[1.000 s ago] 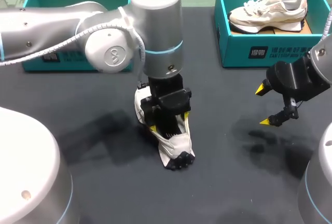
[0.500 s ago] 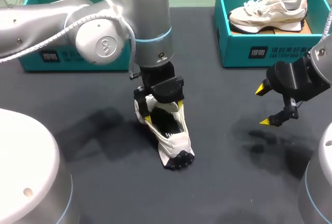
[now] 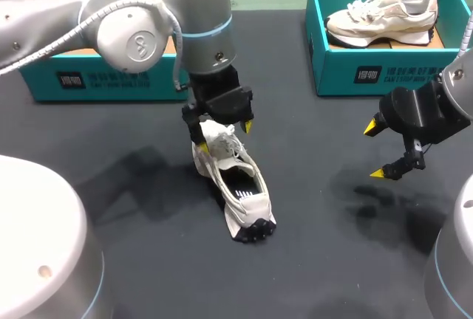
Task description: Take the shoe out of the shoebox, open the shoe tongue, remove and reinsert the insole, then place the shoe into the shoebox
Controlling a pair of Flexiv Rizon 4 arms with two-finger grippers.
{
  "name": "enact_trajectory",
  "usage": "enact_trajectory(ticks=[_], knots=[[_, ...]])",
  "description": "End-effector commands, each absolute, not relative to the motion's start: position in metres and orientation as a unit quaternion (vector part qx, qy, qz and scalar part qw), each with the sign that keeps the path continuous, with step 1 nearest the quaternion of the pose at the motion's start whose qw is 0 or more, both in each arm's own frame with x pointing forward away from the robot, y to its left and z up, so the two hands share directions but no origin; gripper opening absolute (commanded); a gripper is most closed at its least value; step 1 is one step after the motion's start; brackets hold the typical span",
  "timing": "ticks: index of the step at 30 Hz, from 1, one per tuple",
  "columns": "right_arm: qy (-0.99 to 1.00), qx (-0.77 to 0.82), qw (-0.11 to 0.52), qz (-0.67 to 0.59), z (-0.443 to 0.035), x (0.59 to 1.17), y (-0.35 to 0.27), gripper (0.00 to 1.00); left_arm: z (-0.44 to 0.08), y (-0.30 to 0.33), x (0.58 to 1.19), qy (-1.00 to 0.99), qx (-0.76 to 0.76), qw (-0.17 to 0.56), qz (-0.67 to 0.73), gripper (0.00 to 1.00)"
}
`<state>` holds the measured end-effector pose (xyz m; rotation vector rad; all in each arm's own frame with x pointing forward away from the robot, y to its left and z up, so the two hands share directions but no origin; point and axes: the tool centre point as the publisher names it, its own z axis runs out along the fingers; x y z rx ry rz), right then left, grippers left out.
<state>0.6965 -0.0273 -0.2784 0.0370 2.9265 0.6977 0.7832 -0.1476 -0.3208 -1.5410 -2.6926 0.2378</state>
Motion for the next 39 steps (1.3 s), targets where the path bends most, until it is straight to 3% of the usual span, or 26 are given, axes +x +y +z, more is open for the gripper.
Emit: enact_trajectory(ticks=[1,6,7,9,11,14,16,22,39], knots=[[0.971,0.013,0.068,0.231,-0.279,0.695,-0.027,1.0,-0.301,-0.136,0.781,-0.864,-0.498,0.005,0.078,1.0],[0.971,0.013,0.068,0.231,-0.279,0.695,-0.027,1.0,-0.29,-0.137,0.781,-0.857,-0.508,0.002,0.091,0.99],[0.971,0.013,0.068,0.231,-0.279,0.695,-0.027,1.0,-0.289,-0.138,0.78,-0.853,-0.513,0.003,0.093,0.92],[0.971,0.013,0.068,0.231,-0.279,0.695,-0.027,1.0,-0.289,-0.141,0.777,-0.851,-0.517,0.003,0.094,0.46],[0.971,0.013,0.068,0.231,-0.279,0.695,-0.027,1.0,-0.289,-0.144,0.775,-0.847,-0.524,0.005,0.095,0.33],[0.971,0.013,0.068,0.231,-0.279,0.695,-0.027,1.0,-0.291,-0.149,0.769,-0.842,-0.531,0.008,0.094,0.25],[0.971,0.013,0.068,0.231,-0.279,0.695,-0.027,1.0,-0.29,-0.152,0.765,-0.838,-0.537,0.009,0.095,0.22],[0.971,0.013,0.068,0.231,-0.279,0.695,-0.027,1.0,-0.288,-0.158,0.75,-0.836,-0.54,0.008,0.094,0.31],[0.971,0.013,0.068,0.231,-0.279,0.695,-0.027,1.0,-0.331,-0.178,0.728,-0.827,-0.553,0.051,0.086,0.24]])
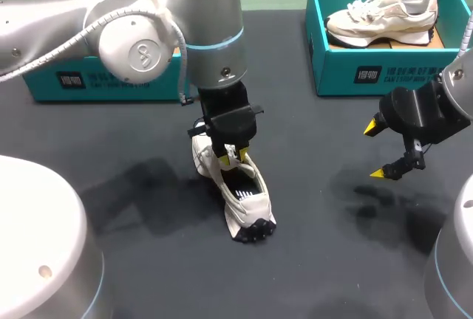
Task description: Take the shoe out of the shoebox, open the shoe tongue, remove and reinsert the insole, then place the shoe into the shoebox
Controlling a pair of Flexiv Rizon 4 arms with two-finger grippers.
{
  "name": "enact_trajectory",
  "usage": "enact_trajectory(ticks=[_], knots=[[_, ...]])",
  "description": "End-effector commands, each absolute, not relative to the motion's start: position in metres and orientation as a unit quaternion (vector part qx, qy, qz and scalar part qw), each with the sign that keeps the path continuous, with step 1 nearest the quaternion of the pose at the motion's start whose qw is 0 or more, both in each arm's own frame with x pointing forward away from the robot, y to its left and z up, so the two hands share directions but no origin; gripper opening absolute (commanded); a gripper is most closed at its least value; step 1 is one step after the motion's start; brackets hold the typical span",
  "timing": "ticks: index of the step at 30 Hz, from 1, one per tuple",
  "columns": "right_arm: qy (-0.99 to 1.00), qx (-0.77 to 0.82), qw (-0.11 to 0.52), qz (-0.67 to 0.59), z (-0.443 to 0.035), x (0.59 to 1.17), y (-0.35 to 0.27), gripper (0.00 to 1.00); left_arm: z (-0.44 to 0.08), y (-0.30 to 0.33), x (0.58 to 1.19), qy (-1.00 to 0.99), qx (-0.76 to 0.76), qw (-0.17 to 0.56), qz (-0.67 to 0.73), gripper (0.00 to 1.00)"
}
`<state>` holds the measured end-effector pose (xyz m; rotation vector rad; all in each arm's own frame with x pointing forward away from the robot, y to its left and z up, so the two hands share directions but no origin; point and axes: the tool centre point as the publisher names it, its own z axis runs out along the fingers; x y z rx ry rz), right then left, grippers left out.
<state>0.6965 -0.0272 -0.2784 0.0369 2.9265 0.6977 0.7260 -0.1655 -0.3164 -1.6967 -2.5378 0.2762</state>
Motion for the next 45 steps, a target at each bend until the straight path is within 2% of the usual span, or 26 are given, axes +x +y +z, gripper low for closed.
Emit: enact_trajectory(ticks=[1,10,20,23,28,35,36,37,38,45], knots=[[0.971,0.013,0.068,0.231,-0.279,0.695,-0.027,1.0,-0.333,-0.178,0.727,-0.828,-0.552,0.052,0.085,0.24],[0.971,0.013,0.068,0.231,-0.279,0.695,-0.027,1.0,-0.311,-0.171,0.724,-0.83,-0.55,0.025,0.088,0.26],[0.971,0.013,0.068,0.231,-0.279,0.695,-0.027,1.0,-0.35,-0.175,0.722,-0.839,-0.534,0.075,0.077,0.26],[0.971,0.013,0.068,0.231,-0.279,0.695,-0.027,1.0,-0.335,-0.172,0.719,-0.838,-0.536,0.057,0.081,0.29],[0.971,0.013,0.068,0.231,-0.279,0.695,-0.027,1.0,-0.301,-0.167,0.71,-0.832,-0.548,0.028,0.086,0.4],[0.971,0.013,0.068,0.231,-0.279,0.695,-0.027,1.0,-0.268,-0.172,0.699,-0.859,-0.5,0.067,0.094,0.44],[0.971,0.013,0.068,0.231,-0.279,0.695,-0.027,1.0,-0.264,-0.171,0.696,-0.87,-0.475,0.08,0.104,0.49],[0.971,0.013,0.068,0.231,-0.279,0.695,-0.027,1.0,-0.261,-0.172,0.695,-0.883,-0.446,0.103,0.108,0.81],[0.971,0.013,0.068,0.231,-0.279,0.695,-0.027,1.0,-0.259,-0.173,0.693,-0.887,-0.43,0.115,0.121,1.0],[0.971,0.013,0.068,0.231,-0.279,0.695,-0.027,1.0,-0.253,-0.171,0.684,-0.899,-0.408,0.11,0.114,1.0]])
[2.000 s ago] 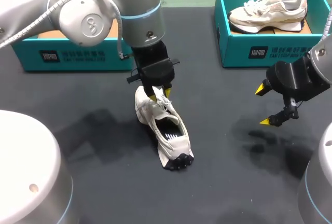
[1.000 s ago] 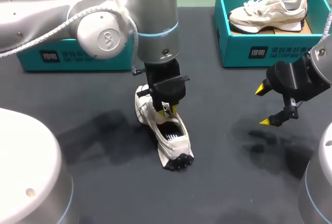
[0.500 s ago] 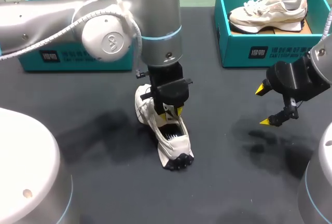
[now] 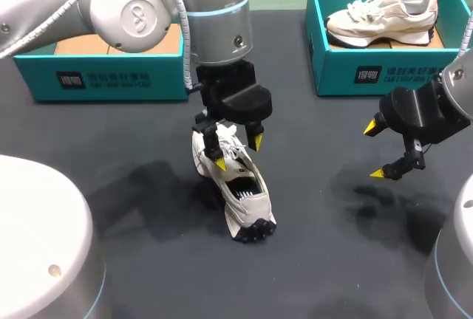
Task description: Take the shoe out of the shoebox, open the shoe tongue, remove and reinsert the insole, then place the shoe into the shoebox
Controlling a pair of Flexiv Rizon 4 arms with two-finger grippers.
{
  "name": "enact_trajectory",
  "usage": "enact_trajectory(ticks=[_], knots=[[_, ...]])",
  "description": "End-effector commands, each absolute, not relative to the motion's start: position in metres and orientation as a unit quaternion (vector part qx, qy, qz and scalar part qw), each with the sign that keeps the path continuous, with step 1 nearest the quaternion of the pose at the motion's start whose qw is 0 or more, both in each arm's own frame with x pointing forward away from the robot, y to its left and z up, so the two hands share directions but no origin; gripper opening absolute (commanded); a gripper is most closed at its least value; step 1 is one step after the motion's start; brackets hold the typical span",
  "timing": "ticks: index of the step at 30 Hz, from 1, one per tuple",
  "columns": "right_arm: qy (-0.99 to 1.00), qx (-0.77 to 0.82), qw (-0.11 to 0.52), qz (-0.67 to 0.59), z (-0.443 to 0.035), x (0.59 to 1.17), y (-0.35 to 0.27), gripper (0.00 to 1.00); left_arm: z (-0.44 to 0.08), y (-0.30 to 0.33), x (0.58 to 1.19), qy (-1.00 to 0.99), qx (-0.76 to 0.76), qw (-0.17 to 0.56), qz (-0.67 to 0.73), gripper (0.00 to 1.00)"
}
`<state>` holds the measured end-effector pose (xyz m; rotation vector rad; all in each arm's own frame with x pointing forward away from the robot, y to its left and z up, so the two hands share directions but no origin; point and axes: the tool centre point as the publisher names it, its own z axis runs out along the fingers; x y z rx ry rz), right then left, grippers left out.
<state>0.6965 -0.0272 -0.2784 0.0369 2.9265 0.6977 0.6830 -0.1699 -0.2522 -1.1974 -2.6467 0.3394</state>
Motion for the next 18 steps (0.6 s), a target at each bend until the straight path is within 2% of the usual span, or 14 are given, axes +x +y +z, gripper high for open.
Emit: enact_trajectory(ticks=[1,7,10,11,12,14,18], knots=[[0.971,0.013,0.068,0.231,-0.279,0.695,-0.027,1.0,-0.253,-0.171,0.684,-0.899,-0.408,0.11,0.114,1.0],[0.971,0.013,0.068,0.231,-0.279,0.695,-0.027,1.0,-0.258,-0.172,0.677,-0.902,-0.403,0.11,0.114,1.0],[0.971,0.013,0.068,0.231,-0.279,0.695,-0.027,1.0,-0.268,-0.175,0.655,-0.922,-0.355,0.106,0.111,1.0],[0.971,0.013,0.068,0.231,-0.279,0.695,-0.027,1.0,-0.267,-0.177,0.65,-0.946,-0.292,0.099,0.096,1.0],[0.971,0.013,0.068,0.231,-0.279,0.695,-0.027,1.0,-0.266,-0.181,0.644,-0.975,-0.206,0.06,0.06,1.0],[0.971,0.013,0.068,0.231,-0.279,0.695,-0.027,1.0,-0.259,-0.179,0.633,-0.994,-0.074,-0.071,-0.03,1.0],[0.971,0.013,0.068,0.231,-0.279,0.695,-0.027,1.0,-0.259,-0.179,0.633,-0.994,-0.074,-0.071,-0.03,1.0]])
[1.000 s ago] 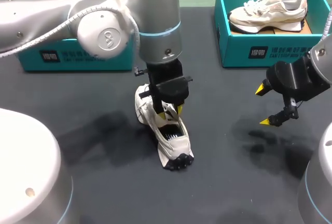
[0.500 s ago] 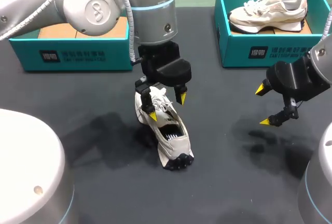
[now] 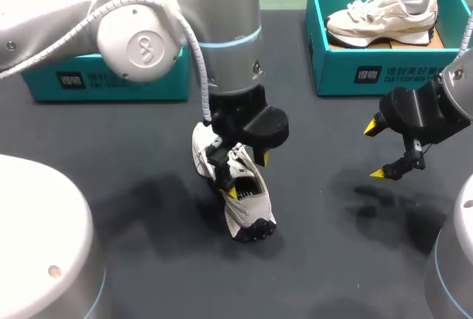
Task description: Take the shoe out of the shoebox, open the shoe tongue, remove and reinsert the insole, then place the shoe into the shoebox
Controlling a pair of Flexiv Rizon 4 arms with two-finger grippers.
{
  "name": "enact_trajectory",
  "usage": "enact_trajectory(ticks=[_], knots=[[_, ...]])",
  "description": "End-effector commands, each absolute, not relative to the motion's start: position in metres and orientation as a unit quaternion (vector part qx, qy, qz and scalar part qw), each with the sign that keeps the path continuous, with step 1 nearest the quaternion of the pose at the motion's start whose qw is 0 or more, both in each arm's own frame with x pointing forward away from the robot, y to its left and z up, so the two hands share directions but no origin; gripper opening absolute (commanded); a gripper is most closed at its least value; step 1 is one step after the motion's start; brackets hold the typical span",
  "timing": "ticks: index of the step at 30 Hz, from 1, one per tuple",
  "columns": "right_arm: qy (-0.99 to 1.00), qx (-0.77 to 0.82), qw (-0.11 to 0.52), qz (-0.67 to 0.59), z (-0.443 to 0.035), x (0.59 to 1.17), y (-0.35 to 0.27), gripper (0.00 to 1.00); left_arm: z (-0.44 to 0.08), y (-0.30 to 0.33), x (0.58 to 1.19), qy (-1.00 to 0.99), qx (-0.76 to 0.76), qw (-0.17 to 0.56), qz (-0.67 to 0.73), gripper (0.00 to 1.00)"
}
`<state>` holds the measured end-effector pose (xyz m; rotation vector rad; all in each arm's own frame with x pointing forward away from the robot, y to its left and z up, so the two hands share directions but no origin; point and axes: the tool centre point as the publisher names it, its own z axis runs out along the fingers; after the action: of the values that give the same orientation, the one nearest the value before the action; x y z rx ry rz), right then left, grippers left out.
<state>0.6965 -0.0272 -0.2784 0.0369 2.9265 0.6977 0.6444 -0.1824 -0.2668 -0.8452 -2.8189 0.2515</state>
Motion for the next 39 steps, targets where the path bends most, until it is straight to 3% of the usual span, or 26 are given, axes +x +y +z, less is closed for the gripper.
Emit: enact_trajectory(ticks=[1,5,13,39], knots=[[0.971,0.013,0.068,0.231,-0.279,0.695,-0.027,1.0,-0.259,-0.179,0.633,-0.994,-0.074,-0.071,-0.03,1.0],[0.971,0.013,0.068,0.231,-0.279,0.695,-0.027,1.0,-0.259,-0.179,0.633,-0.994,-0.074,-0.071,-0.03,1.0],[0.971,0.013,0.068,0.231,-0.279,0.695,-0.027,1.0,-0.291,-0.188,0.633,-0.999,0.019,0.004,0.045,1.0],[0.971,0.013,0.068,0.231,-0.279,0.695,-0.027,1.0,-0.363,-0.211,0.627,-0.993,0.112,0.026,0.039,1.0]])
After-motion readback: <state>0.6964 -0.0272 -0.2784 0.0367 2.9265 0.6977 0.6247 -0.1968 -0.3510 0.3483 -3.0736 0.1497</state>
